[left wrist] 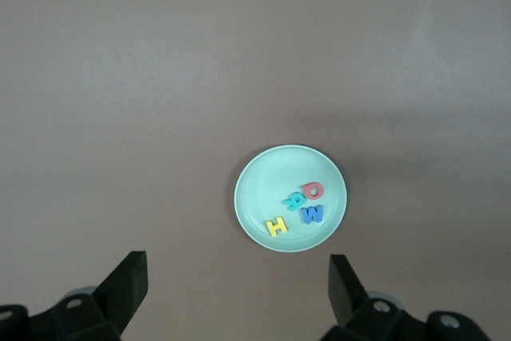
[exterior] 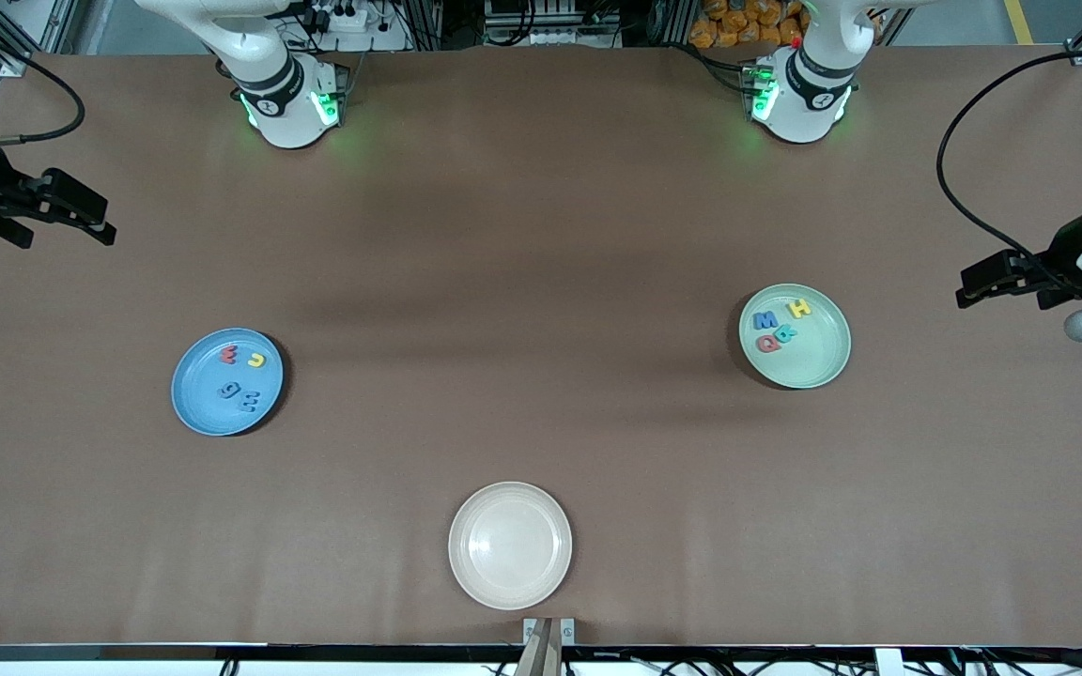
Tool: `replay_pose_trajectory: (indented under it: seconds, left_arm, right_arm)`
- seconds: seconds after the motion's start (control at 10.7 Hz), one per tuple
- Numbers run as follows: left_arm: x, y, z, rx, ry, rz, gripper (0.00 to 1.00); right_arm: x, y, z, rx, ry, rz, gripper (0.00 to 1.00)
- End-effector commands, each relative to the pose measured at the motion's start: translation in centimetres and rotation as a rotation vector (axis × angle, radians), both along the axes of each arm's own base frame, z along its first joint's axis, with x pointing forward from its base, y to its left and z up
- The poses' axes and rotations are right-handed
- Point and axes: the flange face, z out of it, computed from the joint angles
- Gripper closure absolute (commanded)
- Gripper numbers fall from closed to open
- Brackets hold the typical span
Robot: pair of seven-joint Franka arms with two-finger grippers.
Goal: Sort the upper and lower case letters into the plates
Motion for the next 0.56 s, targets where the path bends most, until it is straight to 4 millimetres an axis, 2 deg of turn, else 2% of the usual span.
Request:
replay_pose_trajectory:
  seconds: [0.0,0.28,0.47]
  left_arm:
    - [-0.12,-0.07,0.27,-0.011,0.011,0.003,0.0]
    - [-0.21,-1.0,0.29,-0.009,0.016,-0.012,0.0]
    - [-0.12,-0.83,0.7,0.008,0.006,-0.013,0.0]
  right_arm:
    - [-0.39,0.35,0.28,-0.01,0.004,0.008,0.0]
    - [-0.45,0.23,0.23,-0.013,0.01,0.006,0.0]
    - [-0.45,0.04,0.23,-0.015,0.01,0.003,0.0]
